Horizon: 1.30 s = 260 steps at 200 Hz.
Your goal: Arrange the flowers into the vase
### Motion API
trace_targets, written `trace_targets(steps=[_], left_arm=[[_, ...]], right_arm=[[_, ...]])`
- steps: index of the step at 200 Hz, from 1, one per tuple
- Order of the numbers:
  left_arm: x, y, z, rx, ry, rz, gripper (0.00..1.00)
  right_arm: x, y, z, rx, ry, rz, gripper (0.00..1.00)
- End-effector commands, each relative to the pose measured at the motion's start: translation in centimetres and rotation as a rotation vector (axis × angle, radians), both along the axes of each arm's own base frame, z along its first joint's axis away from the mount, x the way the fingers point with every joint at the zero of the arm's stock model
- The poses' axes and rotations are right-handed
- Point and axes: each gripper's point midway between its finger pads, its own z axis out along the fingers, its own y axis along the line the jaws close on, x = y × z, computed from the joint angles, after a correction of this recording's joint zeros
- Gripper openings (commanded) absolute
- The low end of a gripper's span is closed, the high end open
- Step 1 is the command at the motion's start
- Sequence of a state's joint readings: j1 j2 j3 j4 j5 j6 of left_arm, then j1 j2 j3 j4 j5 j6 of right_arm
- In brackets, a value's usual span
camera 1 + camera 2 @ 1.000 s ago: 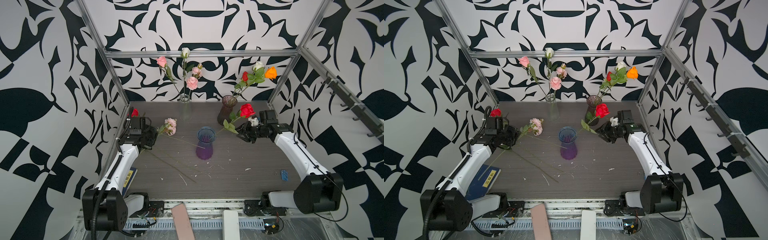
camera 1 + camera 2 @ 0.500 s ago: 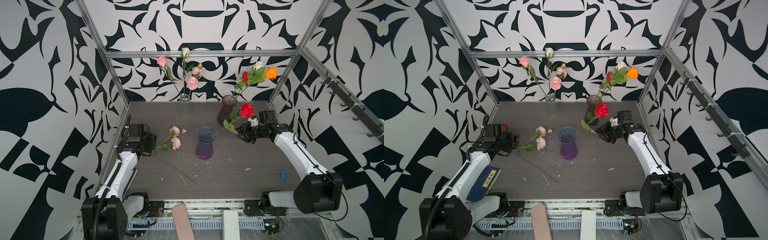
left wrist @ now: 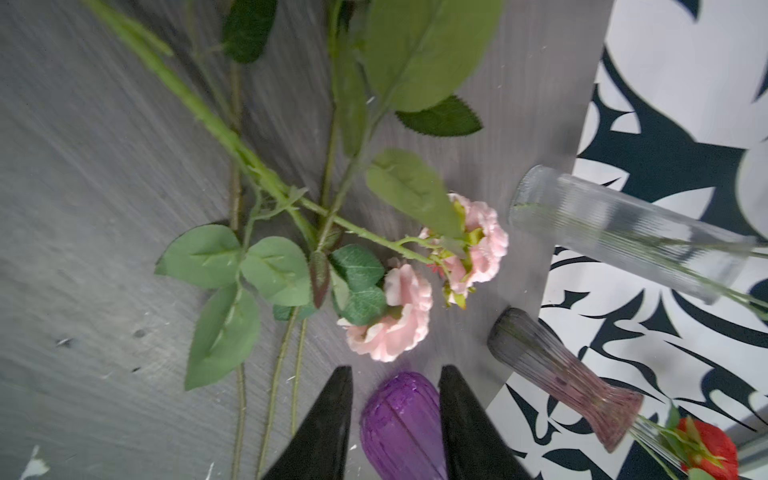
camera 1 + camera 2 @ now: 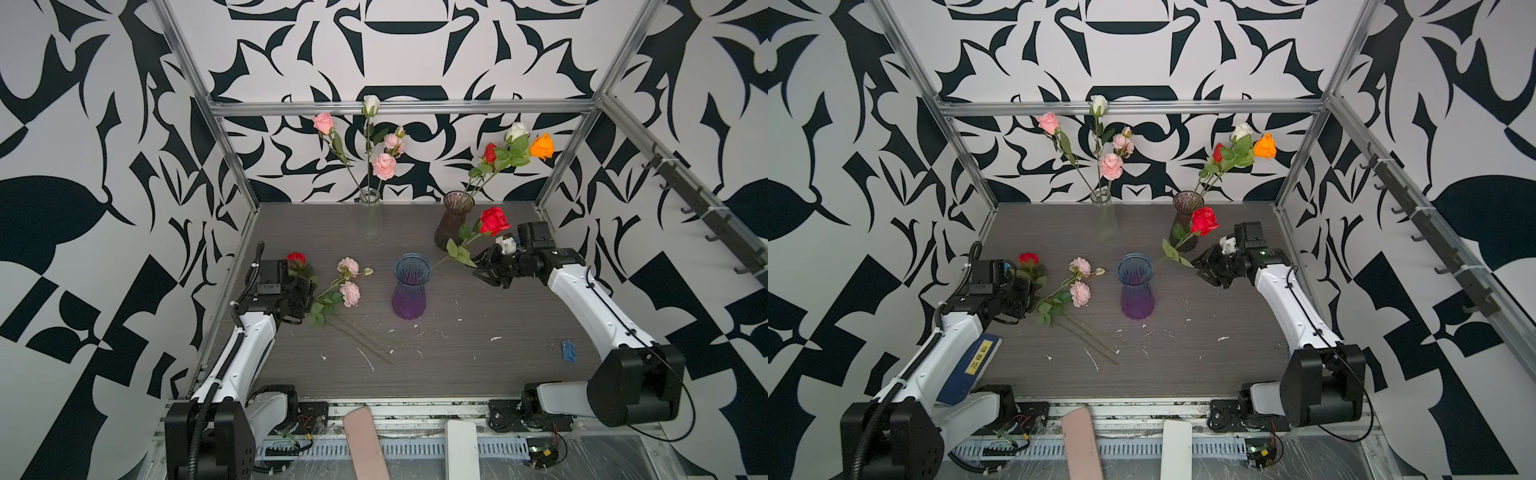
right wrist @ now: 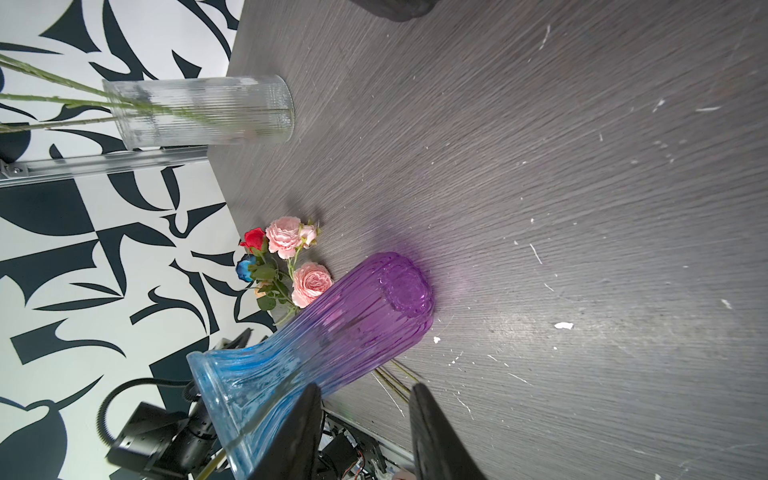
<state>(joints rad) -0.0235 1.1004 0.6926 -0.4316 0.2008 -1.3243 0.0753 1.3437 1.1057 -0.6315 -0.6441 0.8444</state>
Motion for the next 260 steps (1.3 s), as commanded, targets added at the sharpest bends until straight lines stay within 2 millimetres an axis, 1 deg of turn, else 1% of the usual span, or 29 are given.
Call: trace_targets(steps=[1, 38, 45, 48, 60, 92, 118, 150, 165, 187, 224, 252, 260], left_arm=[[0.0, 0.0, -1.5, 0.041, 0.03, -0.057, 0.38], [1.5, 0.6, -2.2, 0.109, 0.06, -0.113, 0.38], [1.8, 0.7, -1.9, 0.116, 0.049, -0.114, 0.38], [1.8, 0.7, -2.7, 0.116, 0.075, -0.117, 0.38], [2.1, 0.9, -3.2, 0.126, 0.089, -0.123, 0.38], [2.3, 1.7, -4.1, 0.178, 0.139, -0.145, 0.38], [3.2, 2.2, -4.3, 0.226, 0.136, -0.173, 0.38], [4.3, 2.5, -4.7, 0.256, 0.138, -0.199, 0.36], [4.6, 2.4, -5.0, 0.254, 0.142, -0.205, 0.31], [4.7, 2.4, -5.6, 0.253, 0.154, -0.207, 0.27], [4.5, 2.6, -6.7, 0.266, 0.19, -0.22, 0.27], [4.3, 2.7, -7.2, 0.28, 0.202, -0.232, 0.27], [4.3, 2.8, -7.3, 0.28, 0.204, -0.233, 0.23]], right_arm=[[0.4, 0.2, 0.8, 0.014, -0.022, 0.006, 0.39], [0.3, 0.2, 1.2, 0.009, -0.024, 0.003, 0.39], [0.2, 0.1, 1.3, 0.009, -0.025, 0.002, 0.39], [0.2, 0.2, 1.3, 0.009, -0.026, 0.003, 0.39], [0.1, 0.1, 1.4, 0.007, -0.025, 0.003, 0.39], [-0.1, -0.1, 1.3, -0.002, -0.022, -0.006, 0.39], [0.0, -0.2, 1.4, -0.008, -0.019, -0.018, 0.39], [0.2, -0.4, 1.4, -0.016, -0.015, -0.027, 0.39], [0.2, -0.4, 1.4, -0.019, -0.014, -0.03, 0.39], [0.2, -0.5, 1.4, -0.021, -0.011, -0.034, 0.39], [0.0, -0.4, 1.4, -0.018, -0.014, -0.031, 0.39], [-0.1, -0.4, 1.6, -0.018, -0.016, -0.03, 0.39], [-0.1, -0.4, 1.6, -0.019, -0.016, -0.03, 0.39]])
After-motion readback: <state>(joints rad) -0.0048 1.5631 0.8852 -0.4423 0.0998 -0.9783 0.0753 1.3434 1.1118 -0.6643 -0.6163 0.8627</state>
